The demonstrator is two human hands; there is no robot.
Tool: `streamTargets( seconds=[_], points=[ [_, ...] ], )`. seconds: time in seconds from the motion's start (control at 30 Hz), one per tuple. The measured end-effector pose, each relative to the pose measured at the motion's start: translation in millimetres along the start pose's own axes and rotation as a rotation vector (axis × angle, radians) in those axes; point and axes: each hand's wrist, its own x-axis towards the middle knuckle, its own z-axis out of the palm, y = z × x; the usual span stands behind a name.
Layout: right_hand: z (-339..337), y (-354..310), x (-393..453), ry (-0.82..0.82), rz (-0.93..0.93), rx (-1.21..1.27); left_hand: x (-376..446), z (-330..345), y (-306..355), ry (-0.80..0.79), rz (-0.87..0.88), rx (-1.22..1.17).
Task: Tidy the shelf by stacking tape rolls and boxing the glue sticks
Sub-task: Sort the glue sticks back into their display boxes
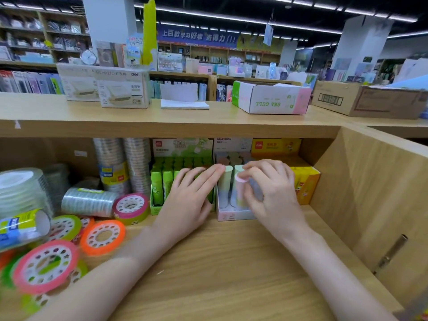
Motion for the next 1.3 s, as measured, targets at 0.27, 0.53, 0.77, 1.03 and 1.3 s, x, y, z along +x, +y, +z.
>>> streamTargets(
  seconds=[0.27,0.53,0.77,1.03,1.3],
  points=[
    [-2,5,16,-0.07,-0.073,-0.037,1,0,-7,-0.003,0.022,-0.006],
    [5,2,25,-0.067,0.055,0.235,1,1,-11,0.005,0.036,-0.015],
    [12,-1,18,-0.109,0.022,0.276,1,2,-12,0.017,0.039,-0.019],
    [17,-1,15,-0.131,-0.02,0.132,1,1,-11,0.02,0.04,-0.021],
    [-10,23,7,-0.078,0.072,0.245,-2,-5,-5,-0.024,-0.019,-0.092]
  ],
)
